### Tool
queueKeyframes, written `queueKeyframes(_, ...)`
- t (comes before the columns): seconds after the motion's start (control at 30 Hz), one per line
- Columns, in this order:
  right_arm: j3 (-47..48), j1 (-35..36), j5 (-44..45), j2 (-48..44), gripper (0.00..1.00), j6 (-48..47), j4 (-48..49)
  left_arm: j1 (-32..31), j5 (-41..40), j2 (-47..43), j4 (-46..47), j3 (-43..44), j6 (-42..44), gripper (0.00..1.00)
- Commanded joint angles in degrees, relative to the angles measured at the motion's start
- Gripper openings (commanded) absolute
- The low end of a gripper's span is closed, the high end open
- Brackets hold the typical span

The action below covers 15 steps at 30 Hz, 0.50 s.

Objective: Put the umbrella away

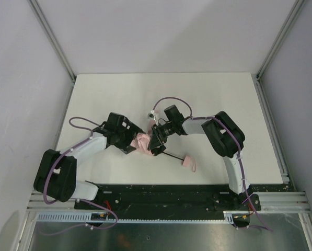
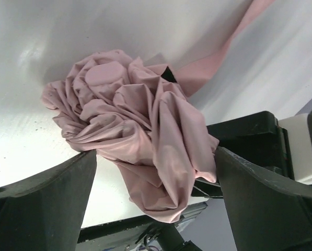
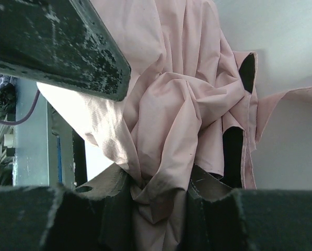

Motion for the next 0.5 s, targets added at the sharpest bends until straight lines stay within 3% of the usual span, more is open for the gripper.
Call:
queueKeyframes(0.0,-2.7,1.3,10.4,3.5,0.00,-3.7,-9.8,-0.5,-2.6,0.6,-2.2,-2.0,-0.3,0.98)
queueKeyframes(0.27,-2.5,1.4,10.2,3.8,0.00,-3.7,-9.6,-2.9,-8.1,1.8,-0.1,-5.4,0.2,0.99)
queueKeyframes(0.47,-2.2,1.4,10.2,3.5,0.00,-3.7,-10.1,-3.1,-9.1,1.7,18.4,-15.5,-1.0,0.98)
